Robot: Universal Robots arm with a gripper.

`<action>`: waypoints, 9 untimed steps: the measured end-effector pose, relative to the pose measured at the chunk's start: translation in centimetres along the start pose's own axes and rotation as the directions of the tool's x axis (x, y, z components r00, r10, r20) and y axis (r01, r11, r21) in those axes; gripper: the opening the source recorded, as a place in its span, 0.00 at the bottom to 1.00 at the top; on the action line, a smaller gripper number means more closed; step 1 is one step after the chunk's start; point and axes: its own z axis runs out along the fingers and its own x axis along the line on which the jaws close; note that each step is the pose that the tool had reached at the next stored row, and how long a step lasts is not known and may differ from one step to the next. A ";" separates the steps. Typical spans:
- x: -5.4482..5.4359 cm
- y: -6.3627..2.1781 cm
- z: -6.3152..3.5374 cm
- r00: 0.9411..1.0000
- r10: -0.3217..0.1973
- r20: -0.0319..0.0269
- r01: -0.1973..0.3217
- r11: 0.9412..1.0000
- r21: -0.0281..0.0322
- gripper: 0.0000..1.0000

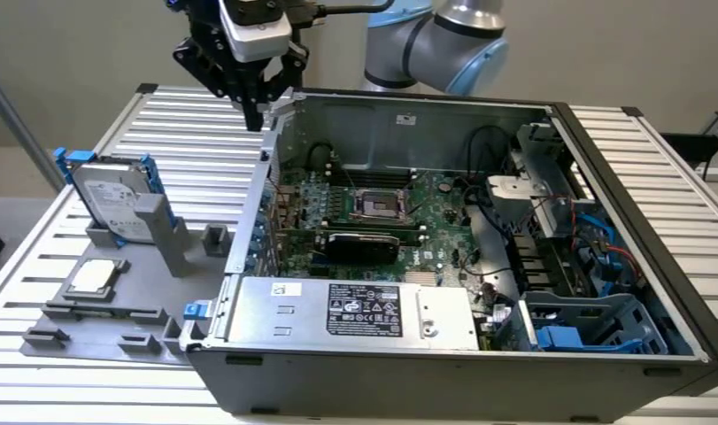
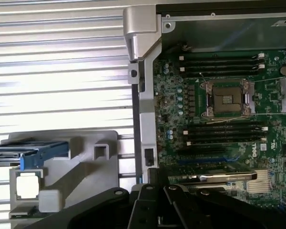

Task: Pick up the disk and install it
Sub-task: 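Reach for the disk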

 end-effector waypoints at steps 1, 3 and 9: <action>0.5 -0.03 -0.01 1.000 0.000 0.000 0.000 1.000 0.000 0.11; 1.3 -0.09 -0.03 1.000 0.000 -0.001 0.000 1.000 0.000 0.11; 4.1 -0.18 -0.07 1.000 0.000 -0.002 0.000 1.000 0.001 0.11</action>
